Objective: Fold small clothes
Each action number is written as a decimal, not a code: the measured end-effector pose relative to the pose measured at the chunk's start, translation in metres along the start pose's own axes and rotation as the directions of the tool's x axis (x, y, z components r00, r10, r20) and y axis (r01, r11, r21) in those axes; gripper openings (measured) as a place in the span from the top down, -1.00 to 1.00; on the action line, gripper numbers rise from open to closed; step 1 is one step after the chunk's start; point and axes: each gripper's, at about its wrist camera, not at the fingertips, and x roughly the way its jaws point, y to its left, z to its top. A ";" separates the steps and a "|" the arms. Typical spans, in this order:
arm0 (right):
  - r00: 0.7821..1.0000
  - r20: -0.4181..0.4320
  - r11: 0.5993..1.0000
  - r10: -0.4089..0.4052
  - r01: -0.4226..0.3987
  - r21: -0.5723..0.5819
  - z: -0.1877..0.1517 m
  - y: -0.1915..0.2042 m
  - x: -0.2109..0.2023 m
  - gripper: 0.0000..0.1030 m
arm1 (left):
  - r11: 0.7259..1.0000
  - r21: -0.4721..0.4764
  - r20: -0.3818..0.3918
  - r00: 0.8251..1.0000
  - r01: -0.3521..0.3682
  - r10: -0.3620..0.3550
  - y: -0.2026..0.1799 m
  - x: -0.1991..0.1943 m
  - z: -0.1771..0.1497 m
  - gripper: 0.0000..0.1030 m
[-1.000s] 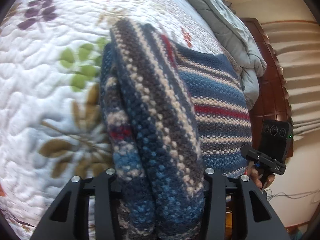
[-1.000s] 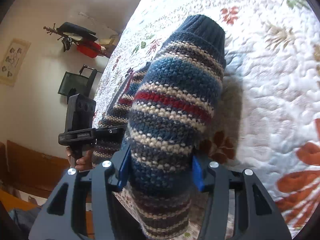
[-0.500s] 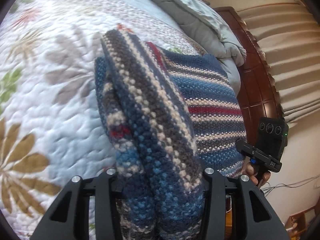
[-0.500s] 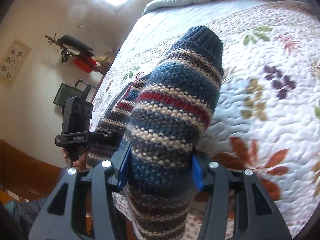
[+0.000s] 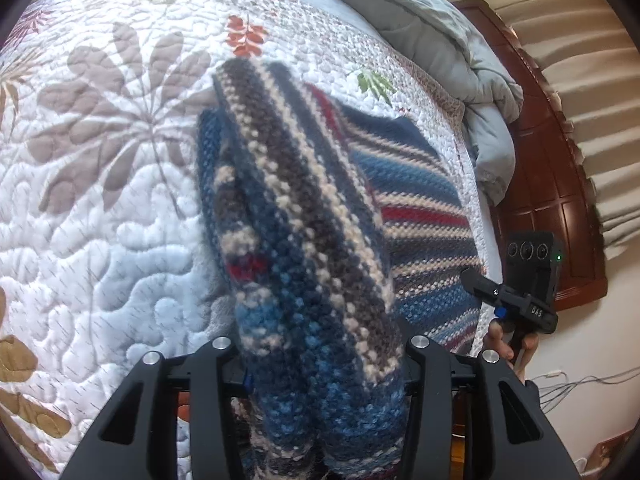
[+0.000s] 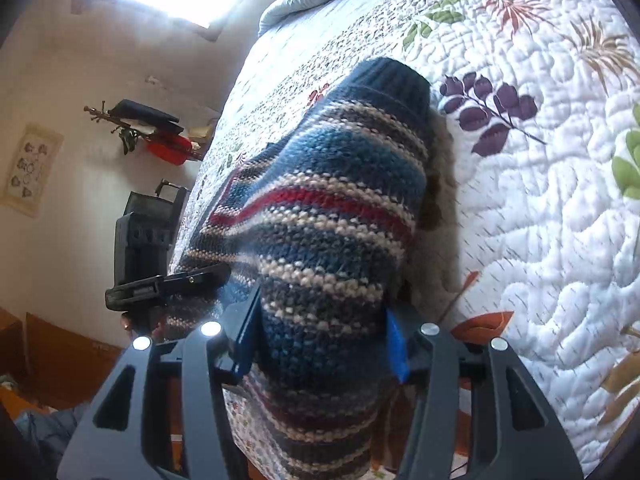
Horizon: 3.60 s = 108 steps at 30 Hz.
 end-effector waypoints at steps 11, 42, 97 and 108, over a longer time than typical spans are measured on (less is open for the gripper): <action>0.999 -0.003 0.999 -0.050 0.050 -0.002 -0.006 0.011 0.002 -0.40 | 0.998 -0.025 0.070 0.996 -0.062 0.064 0.012 -0.008 -0.030 -0.21; 0.983 -0.090 0.973 -0.158 0.170 0.155 -0.104 -0.024 -0.025 0.64 | 0.921 -0.001 0.081 0.918 -0.389 0.388 -0.039 0.008 -0.092 -0.20; 0.796 0.194 0.800 -0.574 0.596 -0.077 -0.174 0.165 -0.078 -0.85 | 0.729 0.033 0.302 0.702 -0.683 0.645 -0.113 -0.115 -0.174 -0.84; 0.800 0.203 0.803 -0.565 0.589 -0.086 -0.169 0.170 -0.077 -0.85 | 0.725 0.051 0.311 0.701 -0.686 0.642 -0.123 -0.114 -0.173 -0.84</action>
